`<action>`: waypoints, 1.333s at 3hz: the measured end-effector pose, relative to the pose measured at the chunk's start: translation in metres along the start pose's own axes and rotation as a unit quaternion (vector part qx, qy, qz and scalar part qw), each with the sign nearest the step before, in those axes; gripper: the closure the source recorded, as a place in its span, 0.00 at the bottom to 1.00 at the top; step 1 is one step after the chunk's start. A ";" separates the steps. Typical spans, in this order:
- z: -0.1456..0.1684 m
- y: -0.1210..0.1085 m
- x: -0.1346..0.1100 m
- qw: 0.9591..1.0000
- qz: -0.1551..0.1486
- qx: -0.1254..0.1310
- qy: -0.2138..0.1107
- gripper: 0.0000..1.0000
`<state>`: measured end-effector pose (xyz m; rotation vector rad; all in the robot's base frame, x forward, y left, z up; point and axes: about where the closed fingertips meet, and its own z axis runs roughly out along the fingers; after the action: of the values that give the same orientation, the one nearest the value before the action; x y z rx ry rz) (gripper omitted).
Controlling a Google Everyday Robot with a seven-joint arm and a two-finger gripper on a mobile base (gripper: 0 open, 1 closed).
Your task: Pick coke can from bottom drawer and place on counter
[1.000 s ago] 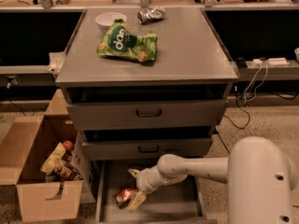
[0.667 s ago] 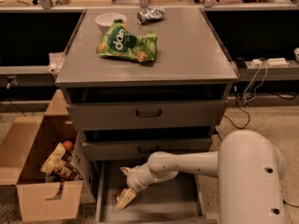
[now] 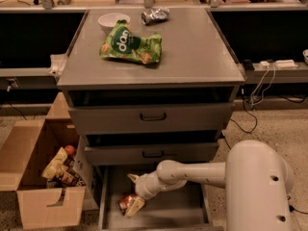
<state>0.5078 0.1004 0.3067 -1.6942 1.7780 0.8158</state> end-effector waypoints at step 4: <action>0.060 -0.037 0.112 0.998 -0.038 0.030 0.048 0.00</action>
Offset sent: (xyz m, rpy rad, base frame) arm 0.0261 -0.0441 -0.0961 -0.0755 -0.1153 0.0197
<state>0.5373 0.0692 0.1815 -1.7767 1.7701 0.6515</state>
